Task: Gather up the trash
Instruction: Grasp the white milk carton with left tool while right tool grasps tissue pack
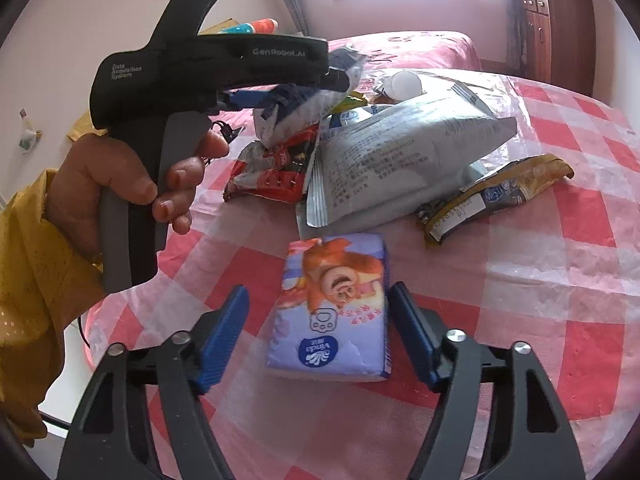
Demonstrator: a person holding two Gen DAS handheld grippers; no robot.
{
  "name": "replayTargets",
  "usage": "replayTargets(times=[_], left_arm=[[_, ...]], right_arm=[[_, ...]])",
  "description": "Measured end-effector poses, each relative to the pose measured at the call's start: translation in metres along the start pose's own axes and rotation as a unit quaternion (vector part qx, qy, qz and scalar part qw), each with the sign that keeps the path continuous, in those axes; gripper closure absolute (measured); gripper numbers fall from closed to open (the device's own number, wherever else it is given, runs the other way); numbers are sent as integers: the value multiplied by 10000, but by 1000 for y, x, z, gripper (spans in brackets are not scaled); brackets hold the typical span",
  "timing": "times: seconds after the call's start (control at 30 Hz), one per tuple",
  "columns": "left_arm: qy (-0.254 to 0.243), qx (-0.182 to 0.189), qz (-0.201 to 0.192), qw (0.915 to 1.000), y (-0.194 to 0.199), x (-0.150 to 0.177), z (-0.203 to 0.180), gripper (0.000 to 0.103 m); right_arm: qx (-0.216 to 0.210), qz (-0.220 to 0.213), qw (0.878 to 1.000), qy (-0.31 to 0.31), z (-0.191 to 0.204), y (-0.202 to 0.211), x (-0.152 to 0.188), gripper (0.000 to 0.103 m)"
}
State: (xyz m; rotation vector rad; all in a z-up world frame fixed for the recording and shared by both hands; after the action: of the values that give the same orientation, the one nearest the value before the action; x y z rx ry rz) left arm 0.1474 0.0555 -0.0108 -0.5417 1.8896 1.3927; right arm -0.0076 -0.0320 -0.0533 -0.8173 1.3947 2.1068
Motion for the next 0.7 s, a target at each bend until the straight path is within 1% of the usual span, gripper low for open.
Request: replayTargets(times=[0.03, 0.1, 0.17, 0.27, 0.33, 0.43, 0.47, 0.57, 0.7], left_arm=[[11, 9, -7, 10000, 0, 1, 0, 23], [-9, 11, -15, 10000, 0, 2, -1, 23], [2, 39, -38, 10000, 2, 2, -2, 23], [55, 45, -90, 9999, 6, 3, -3, 27], [79, 92, -111, 9999, 11, 4, -5, 27], [-1, 247, -144, 9996, 21, 7, -14, 27], [-76, 370, -125, 9992, 26, 8, -19, 27], [-237, 579, -93, 9980, 35, 11, -31, 27], [-238, 534, -201, 9981, 40, 8, -30, 27]], right_arm=[[3, -4, 10000, -29, -2, 0, 0, 41], [7, -6, 10000, -61, -5, 1, 0, 46], [-27, -8, 10000, -83, -6, 2, -1, 47], [-58, -19, 9999, -133, -9, 3, -1, 49], [-81, -18, 9999, -137, -10, 3, -2, 49], [-88, -28, 9999, -134, -12, 5, -2, 50], [-71, -33, 9999, -130, -14, 6, -2, 50], [21, -81, 9998, -196, -25, 10, -2, 50], [78, -150, 9994, -287, -36, 15, -5, 50]])
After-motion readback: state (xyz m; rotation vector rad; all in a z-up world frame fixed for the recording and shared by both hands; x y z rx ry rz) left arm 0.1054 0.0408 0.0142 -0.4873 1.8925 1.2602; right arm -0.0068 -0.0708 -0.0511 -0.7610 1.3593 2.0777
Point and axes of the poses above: each gripper's, at about its wrist camera, not at the fingertips, and y roughly against the way its jaws point, z to its left, x to its underside, the point moved 7 cm from there along -y, roughly the way its jaws point, and after that the axes turned 8 degrees about -z, right-handed, at the moved point
